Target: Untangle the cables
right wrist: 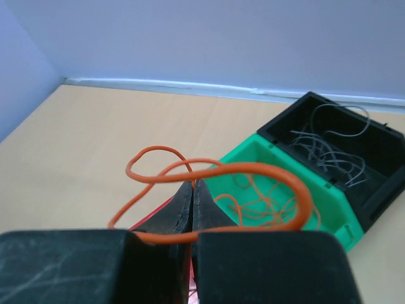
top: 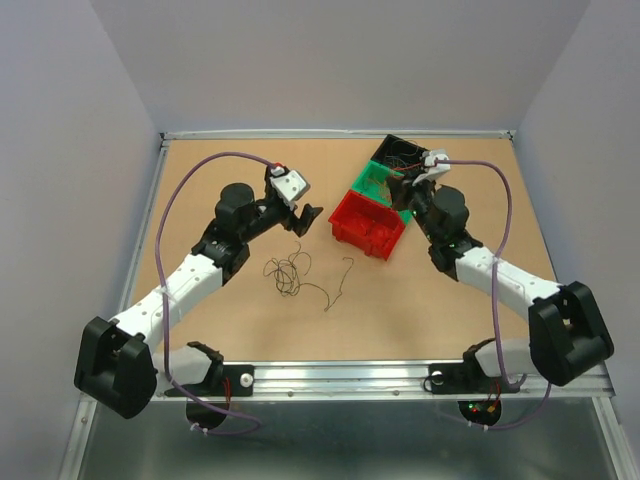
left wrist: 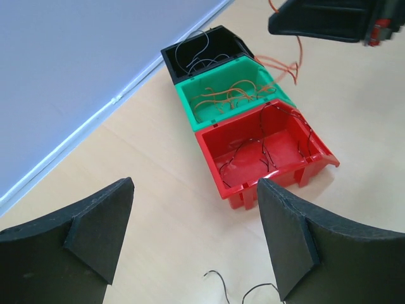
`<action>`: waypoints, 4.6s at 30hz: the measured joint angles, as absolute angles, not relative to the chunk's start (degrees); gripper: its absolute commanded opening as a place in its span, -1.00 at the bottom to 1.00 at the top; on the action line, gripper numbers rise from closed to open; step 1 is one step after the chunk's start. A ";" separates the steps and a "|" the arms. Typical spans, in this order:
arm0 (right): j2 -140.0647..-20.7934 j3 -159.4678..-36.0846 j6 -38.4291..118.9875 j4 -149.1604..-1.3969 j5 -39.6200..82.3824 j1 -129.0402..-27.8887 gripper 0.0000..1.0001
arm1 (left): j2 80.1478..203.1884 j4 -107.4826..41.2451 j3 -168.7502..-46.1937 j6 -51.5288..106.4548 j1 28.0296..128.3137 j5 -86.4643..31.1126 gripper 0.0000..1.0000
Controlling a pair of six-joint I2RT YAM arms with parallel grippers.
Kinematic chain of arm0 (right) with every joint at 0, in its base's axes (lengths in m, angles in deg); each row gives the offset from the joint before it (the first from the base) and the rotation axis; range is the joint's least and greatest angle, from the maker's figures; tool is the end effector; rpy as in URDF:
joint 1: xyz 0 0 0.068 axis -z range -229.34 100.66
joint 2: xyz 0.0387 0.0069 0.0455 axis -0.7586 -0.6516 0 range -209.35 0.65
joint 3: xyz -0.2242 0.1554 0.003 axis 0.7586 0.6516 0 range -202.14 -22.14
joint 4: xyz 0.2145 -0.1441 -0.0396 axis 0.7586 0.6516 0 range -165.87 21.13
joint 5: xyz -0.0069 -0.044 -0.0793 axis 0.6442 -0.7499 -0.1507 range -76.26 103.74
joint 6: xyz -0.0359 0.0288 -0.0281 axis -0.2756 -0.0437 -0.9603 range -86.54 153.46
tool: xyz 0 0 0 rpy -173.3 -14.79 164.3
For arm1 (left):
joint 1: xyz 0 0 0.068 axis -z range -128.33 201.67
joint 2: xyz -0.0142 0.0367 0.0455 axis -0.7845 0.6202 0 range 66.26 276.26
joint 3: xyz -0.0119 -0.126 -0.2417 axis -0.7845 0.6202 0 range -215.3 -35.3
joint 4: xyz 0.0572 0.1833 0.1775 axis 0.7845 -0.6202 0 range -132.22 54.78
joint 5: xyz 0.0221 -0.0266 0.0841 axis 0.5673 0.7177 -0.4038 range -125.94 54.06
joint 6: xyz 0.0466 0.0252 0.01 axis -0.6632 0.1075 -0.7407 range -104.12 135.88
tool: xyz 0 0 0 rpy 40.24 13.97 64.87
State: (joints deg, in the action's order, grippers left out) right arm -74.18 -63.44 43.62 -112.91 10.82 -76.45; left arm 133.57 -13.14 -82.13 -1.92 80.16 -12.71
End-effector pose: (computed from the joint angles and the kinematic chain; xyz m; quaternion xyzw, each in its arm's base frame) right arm 0.2658 0.1340 0.2897 -0.0826 0.6802 0.2161 0.6955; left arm 0.2353 -0.1436 0.3305 0.4011 0.5712 -0.2051 0.6862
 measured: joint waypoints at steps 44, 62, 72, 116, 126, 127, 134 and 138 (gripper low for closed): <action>-100.67 -90.54 43.14 -84.45 5.99 -68.30 0.08 | 135.54 -13.70 -82.13 -2.07 79.55 -7.88 0.77; -91.88 -80.66 45.21 -84.80 21.03 -70.13 0.59 | 135.65 -14.29 -82.13 -2.66 79.16 -10.40 0.94; -83.09 -69.21 42.11 -89.83 28.53 -90.75 0.86 | 135.65 -12.41 -82.13 3.41 70.31 -15.58 0.98; -74.66 -81.39 39.29 -94.07 23.41 -97.43 -0.99 | 131.69 4.50 -75.12 19.26 56.10 10.37 0.98; -71.31 -83.44 38.59 -91.27 19.26 -97.43 -0.99 | 120.94 20.04 -68.36 23.61 55.68 23.98 0.98; -71.31 -83.72 38.59 -91.21 19.15 -97.43 -0.99 | 120.74 21.18 -68.34 23.68 55.79 25.60 0.98; -71.31 -85.49 38.63 -89.96 19.52 -97.43 -0.99 | 124.46 23.32 -67.64 23.41 57.67 31.94 0.98; -71.36 -87.26 38.90 -89.59 20.79 -97.43 -0.99 | 128.30 23.28 -67.64 23.43 59.05 31.96 0.93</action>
State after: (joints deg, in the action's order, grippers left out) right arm -71.36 -87.26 38.90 -89.59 20.79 -97.43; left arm 128.30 23.28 -67.64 23.43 59.05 31.96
